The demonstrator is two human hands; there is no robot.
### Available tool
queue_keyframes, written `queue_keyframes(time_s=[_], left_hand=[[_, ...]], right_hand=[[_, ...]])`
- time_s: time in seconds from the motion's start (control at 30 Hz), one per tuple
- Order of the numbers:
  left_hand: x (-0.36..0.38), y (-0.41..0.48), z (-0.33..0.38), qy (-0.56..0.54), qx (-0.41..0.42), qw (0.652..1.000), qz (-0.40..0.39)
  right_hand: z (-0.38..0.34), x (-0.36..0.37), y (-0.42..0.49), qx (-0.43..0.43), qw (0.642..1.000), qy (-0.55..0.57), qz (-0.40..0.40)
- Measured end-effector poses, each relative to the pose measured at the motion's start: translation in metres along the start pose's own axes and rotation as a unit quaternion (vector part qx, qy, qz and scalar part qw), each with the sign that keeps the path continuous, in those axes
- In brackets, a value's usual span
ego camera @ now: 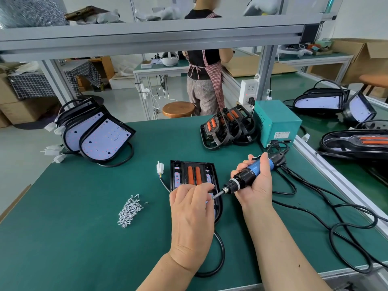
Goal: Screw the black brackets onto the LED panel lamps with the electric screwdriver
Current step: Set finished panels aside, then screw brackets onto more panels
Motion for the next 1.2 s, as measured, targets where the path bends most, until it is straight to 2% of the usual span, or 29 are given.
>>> queue_keyframes(time_s=[0.23,0.7,0.77,0.87,0.9,0.97,1.03,1.07,1.13,1.2], left_hand=[[0.004,-0.001,0.007,0.033,0.032,0.999,-0.026],[-0.006,0.002,0.004,0.0,0.047,0.999,-0.021],[-0.015,0.004,-0.012,-0.025,0.006,1.0,0.001],[-0.024,0.0,-0.07,-0.088,-0.176,0.979,0.049],[-0.02,-0.005,-0.092,-0.115,-0.253,0.96,0.041],[-0.003,-0.015,-0.124,-0.134,-0.363,0.921,-0.037],[0.014,-0.019,-0.137,-0.126,-0.391,0.904,-0.123],[0.021,-0.019,-0.139,-0.147,-0.4,0.894,-0.14],[0.034,-0.023,-0.138,-0.224,-0.427,0.863,-0.149],[0.039,-0.024,-0.138,-0.265,-0.434,0.85,-0.14]], right_hand=[[0.0,0.0,0.002,-0.003,1.0,-0.021,0.01],[0.0,0.0,-0.002,0.007,1.0,-0.003,0.002],[0.0,0.0,-0.002,0.01,1.0,-0.002,0.001],[0.0,0.0,-0.001,0.007,1.0,-0.01,0.002],[0.0,0.0,-0.001,0.004,1.0,-0.015,0.002],[0.0,-0.001,-0.001,0.003,1.0,-0.021,0.004],[0.001,0.0,-0.001,0.005,1.0,-0.024,0.005],[0.001,0.0,-0.001,0.004,1.0,-0.028,0.005],[0.001,0.002,-0.002,0.001,0.999,-0.039,0.008],[0.003,0.003,-0.003,0.0,0.999,-0.047,0.013]])
Point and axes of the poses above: each hand's wrist, its own y-axis towards the middle knuckle, its own x-axis out of the palm, z = x × y, the point moved 10 cm from there along y, towards the middle knuckle, and after that the axes turned 10 degrees about x, right-handed, at the moved point
